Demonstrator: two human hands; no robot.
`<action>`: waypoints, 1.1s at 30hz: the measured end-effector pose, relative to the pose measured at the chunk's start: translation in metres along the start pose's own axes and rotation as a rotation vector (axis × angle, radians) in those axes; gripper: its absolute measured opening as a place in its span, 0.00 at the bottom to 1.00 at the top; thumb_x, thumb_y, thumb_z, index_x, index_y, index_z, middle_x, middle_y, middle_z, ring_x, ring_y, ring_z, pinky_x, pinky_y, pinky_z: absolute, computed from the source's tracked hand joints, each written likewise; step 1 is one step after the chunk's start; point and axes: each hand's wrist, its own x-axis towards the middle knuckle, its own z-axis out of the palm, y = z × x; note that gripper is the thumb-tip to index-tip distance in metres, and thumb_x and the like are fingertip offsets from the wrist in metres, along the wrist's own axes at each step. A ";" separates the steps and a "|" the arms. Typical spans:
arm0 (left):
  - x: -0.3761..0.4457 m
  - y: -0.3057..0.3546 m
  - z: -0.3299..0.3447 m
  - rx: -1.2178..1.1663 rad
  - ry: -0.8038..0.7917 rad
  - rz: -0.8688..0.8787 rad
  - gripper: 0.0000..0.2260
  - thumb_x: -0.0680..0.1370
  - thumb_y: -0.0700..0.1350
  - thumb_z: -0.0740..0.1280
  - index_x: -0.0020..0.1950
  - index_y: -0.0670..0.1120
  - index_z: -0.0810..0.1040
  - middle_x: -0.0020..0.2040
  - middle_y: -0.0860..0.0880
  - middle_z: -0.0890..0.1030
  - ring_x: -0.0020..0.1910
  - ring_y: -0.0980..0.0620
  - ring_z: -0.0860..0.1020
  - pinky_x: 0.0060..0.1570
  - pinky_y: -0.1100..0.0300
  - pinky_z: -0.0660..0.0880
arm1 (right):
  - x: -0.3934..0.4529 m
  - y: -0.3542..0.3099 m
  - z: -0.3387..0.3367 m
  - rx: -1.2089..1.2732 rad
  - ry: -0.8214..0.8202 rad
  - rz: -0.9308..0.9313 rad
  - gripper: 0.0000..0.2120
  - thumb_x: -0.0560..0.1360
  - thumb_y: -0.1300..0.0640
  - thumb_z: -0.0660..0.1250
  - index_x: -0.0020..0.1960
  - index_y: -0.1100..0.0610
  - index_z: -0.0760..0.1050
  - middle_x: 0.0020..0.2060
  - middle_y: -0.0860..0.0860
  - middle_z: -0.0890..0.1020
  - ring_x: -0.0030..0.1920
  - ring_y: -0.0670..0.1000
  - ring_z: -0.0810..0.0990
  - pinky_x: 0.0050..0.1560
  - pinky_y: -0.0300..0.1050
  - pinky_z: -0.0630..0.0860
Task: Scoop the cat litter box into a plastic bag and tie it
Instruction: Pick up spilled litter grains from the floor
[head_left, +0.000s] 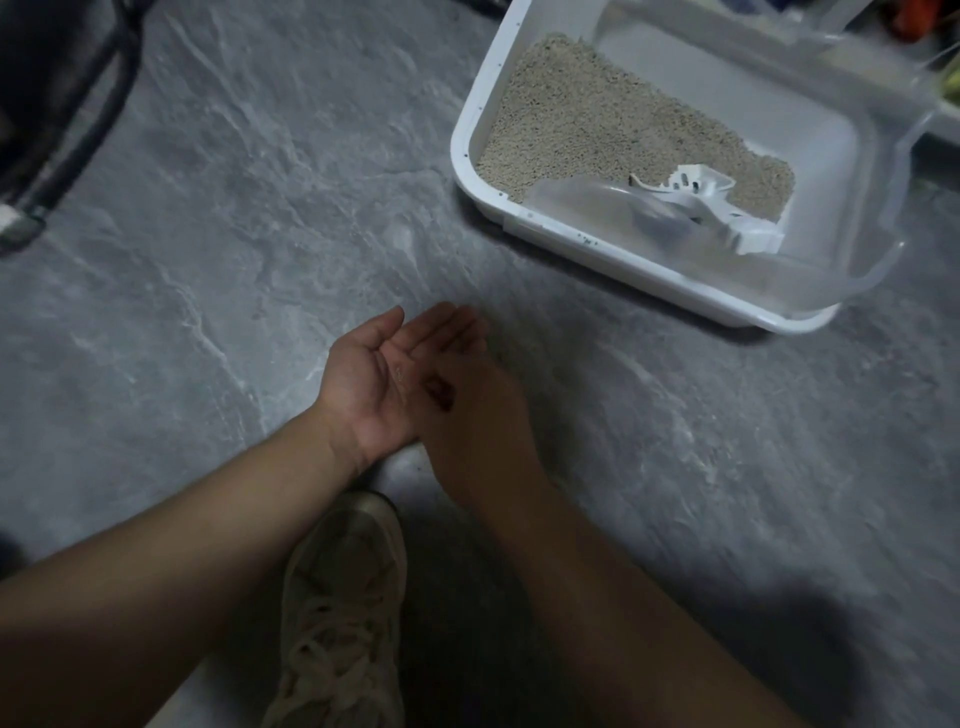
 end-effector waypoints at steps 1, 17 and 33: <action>0.000 0.000 0.002 -0.009 -0.008 0.002 0.22 0.83 0.48 0.57 0.49 0.35 0.85 0.56 0.37 0.85 0.55 0.39 0.84 0.55 0.42 0.80 | -0.003 0.002 -0.005 0.008 0.039 0.004 0.06 0.78 0.57 0.68 0.47 0.58 0.82 0.40 0.52 0.83 0.39 0.45 0.76 0.39 0.39 0.70; 0.003 -0.002 0.007 -0.038 0.000 0.021 0.23 0.84 0.47 0.56 0.49 0.33 0.85 0.58 0.36 0.84 0.56 0.36 0.84 0.53 0.41 0.82 | -0.032 0.113 -0.012 -0.701 0.058 -0.087 0.15 0.54 0.65 0.81 0.37 0.65 0.81 0.39 0.60 0.79 0.41 0.60 0.74 0.40 0.47 0.77; 0.002 0.009 -0.001 -0.070 0.040 0.084 0.23 0.85 0.47 0.55 0.51 0.32 0.85 0.60 0.35 0.82 0.57 0.35 0.83 0.55 0.42 0.81 | 0.029 0.099 -0.022 -0.445 0.103 0.038 0.06 0.73 0.65 0.69 0.50 0.64 0.79 0.47 0.64 0.78 0.49 0.64 0.77 0.46 0.47 0.69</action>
